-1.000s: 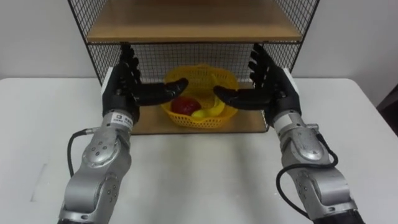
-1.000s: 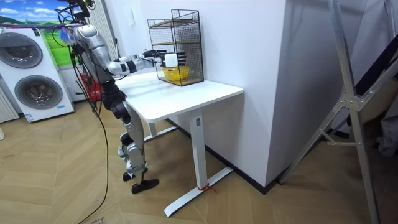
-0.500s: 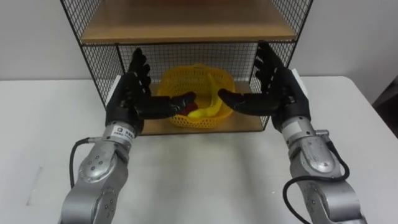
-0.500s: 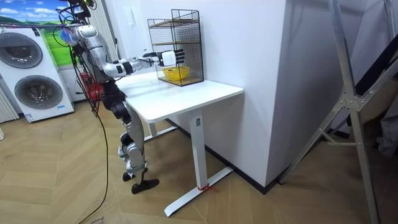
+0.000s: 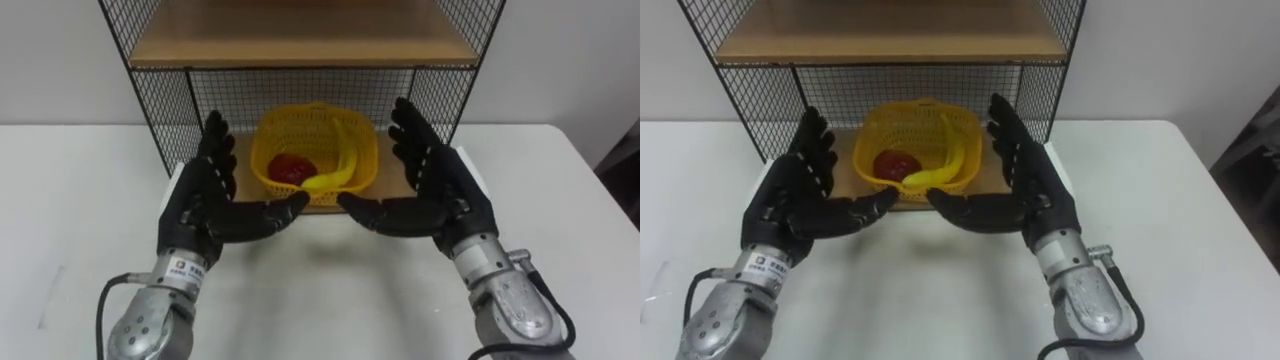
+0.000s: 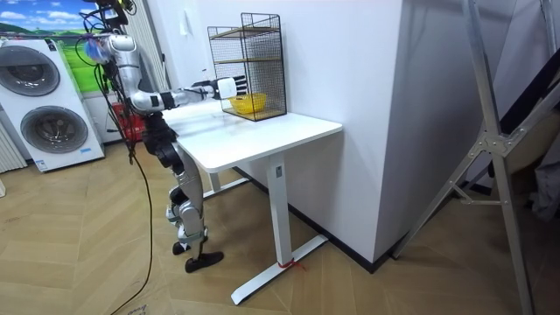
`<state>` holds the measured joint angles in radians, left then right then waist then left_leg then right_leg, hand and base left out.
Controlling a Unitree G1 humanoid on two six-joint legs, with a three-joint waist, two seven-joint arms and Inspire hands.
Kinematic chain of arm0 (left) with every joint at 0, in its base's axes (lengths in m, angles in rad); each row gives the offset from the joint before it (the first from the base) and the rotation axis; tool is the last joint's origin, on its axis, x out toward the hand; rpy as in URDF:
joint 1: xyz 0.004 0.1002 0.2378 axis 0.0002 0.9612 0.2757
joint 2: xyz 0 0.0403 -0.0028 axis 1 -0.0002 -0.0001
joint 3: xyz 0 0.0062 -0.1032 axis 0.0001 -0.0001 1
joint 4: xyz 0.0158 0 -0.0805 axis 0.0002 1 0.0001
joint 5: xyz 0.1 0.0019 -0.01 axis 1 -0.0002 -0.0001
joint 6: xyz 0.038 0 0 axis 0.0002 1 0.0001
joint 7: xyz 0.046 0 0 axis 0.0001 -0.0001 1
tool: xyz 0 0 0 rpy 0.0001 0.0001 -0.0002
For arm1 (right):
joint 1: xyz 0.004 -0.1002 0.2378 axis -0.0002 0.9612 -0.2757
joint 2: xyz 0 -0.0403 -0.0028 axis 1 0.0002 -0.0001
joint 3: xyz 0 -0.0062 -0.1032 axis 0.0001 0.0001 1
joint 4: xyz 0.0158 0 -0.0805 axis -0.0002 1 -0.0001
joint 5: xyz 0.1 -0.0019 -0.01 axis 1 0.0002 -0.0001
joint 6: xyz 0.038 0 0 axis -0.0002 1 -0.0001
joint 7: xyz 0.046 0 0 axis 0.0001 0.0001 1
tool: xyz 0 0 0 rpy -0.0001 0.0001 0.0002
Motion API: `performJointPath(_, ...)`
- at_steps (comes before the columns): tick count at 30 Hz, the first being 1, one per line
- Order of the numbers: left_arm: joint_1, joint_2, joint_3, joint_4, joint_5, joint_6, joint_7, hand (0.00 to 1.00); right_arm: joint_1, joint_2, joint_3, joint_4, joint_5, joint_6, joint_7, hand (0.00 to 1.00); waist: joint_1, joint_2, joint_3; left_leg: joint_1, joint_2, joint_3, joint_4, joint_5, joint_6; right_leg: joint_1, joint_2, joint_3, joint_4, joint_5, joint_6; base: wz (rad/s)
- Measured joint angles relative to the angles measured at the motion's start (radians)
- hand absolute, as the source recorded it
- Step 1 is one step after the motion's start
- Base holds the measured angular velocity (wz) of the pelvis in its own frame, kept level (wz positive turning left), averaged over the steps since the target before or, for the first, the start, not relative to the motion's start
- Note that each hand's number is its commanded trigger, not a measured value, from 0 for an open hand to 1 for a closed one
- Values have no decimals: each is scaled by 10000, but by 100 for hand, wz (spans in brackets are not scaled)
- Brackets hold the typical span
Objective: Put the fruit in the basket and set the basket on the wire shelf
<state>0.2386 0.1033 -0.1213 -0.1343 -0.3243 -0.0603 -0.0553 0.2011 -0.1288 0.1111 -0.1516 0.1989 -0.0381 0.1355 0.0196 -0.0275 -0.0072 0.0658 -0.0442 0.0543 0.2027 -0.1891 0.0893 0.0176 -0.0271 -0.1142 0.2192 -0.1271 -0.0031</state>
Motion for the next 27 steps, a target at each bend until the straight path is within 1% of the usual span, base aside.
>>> performJointPath(2,307,62,2,-14,-30,-93,-44,0,475,-55,-79,-264,-40,-93,95,0,26,-8,5,-48,-1,-1,2,1,1,-47,3,-11,17,2,-1,0)
performJointPath(3,474,80,5,-17,-29,-137,-50,0,697,-119,-93,-287,-95,-206,144,0,57,-16,-1,-75,-3,4,3,1,1,-122,0,-14,34,2,-1,0)
performJointPath(5,584,79,3,-28,1,-156,-184,0,1000,-269,-151,-305,-85,-324,225,0,92,-20,-5,-124,-4,2,5,1,1,-153,3,-16,31,3,-2,0)
performJointPath(7,784,125,30,-57,2,-437,-326,0,1370,-386,-260,-580,-60,-342,293,0,137,10,10,-185,-4,0,4,1,0,-188,6,13,13,7,-4,0)
performJointPath(8,848,151,49,-57,7,-514,-349,0,1438,-411,-295,-682,-48,-360,295,0,136,29,24,-191,-4,1,2,1,0,-195,14,18,12,7,-4,0)
performJointPath(9,980,262,50,-58,8,-626,-356,0,1491,-433,-380,-803,-36,-399,302,0,127,64,46,-195,-4,4,0,2,1,-200,31,28,10,8,-6,0)
performJointPath(10,1100,326,61,-61,9,-672,-363,0,1608,-430,-536,-939,-17,-473,300,0,124,107,62,-195,-4,12,1,1,0,-232,53,97,9,10,-4,0)
performJointPath(11,1146,318,89,-64,9,-700,-355,0,1704,-432,-619,-1004,-15,-583,296,0,127,123,65,-197,-5,14,1,1,0,-282,86,131,6,10,-3,-4)
performJointPath(12,1264,308,200,-115,15,-764,-333,0,1850,-433,-709,-1054,-14,-784,290,0,146,148,63,-204,-6,20,0,-4,-6,-306,102,176,7,8,-2,-4)
performJointPath(14,1365,334,415,-201,13,-842,-228,0,1998,-433,-861,-1054,-84,-920,298,0,121,206,70,-203,-4,9,1,-10,-12,-276,101,149,-7,9,-2,0)
performJointPath(15,1442,345,576,-294,6,-995,-135,0,2133,-434,-976,-1054,-79,-1019,290,0,129,239,76,-197,-4,8,-5,-9,-12,-279,105,124,-15,11,-3,0)
performJointPath(16,1542,339,788,-408,0,-1170,-120,0,2276,-435,-1089,-1054,-84,-1077,288,0,116,257,73,-192,-4,10,-16,-7,-12,-295,108,126,-17,13,-3,0)
performJointPath(17,1605,330,886,-470,-14,-1261,-109,0,2353,-434,-1149,-1055,-81,-1097,296,0,132,267,69,-198,-4,14,-28,-7,-13,-303,109,124,-17,13,-3,0)
performJointPath(19,1969,238,1219,-652,-160,-1647,-14,0,2654,-384,-1401,-1092,-88,-1159,287,0,125,285,61,-161,-2,36,-53,-7,-13,-297,115,172,-22,12,-3,0)
performJointPath(21,2223,165,1467,-651,-184,-1809,100,0,2802,-232,-1623,-1093,-182,-1173,256,0,128,280,64,-145,-1,52,-72,-5,-15,-211,131,231,-18,13,-3,-4)
performJointPath(24,2515,50,1640,-650,-157,-2002,548,0,2955,-173,-1803,-1092,-523,-1454,-109,0,122,278,61,-85,0,24,-72,-11,-20,-125,135,207,-140,34,31,0)
performJointPath(25,2553,51,1641,-652,-154,-2051,631,0,2955,-174,-1808,-1093,-521,-1510,-192,0,127,261,60,-81,0,19,-77,-19,-33,-121,139,214,-152,38,39,0)
performJointPath(27,2591,39,1645,-679,-87,-2222,1038,0,2932,-194,-1805,-1102,-518,-1753,-564,0,171,234,52,-84,-8,20,-78,-23,-38,-149,138,223,-122,39,36,0)
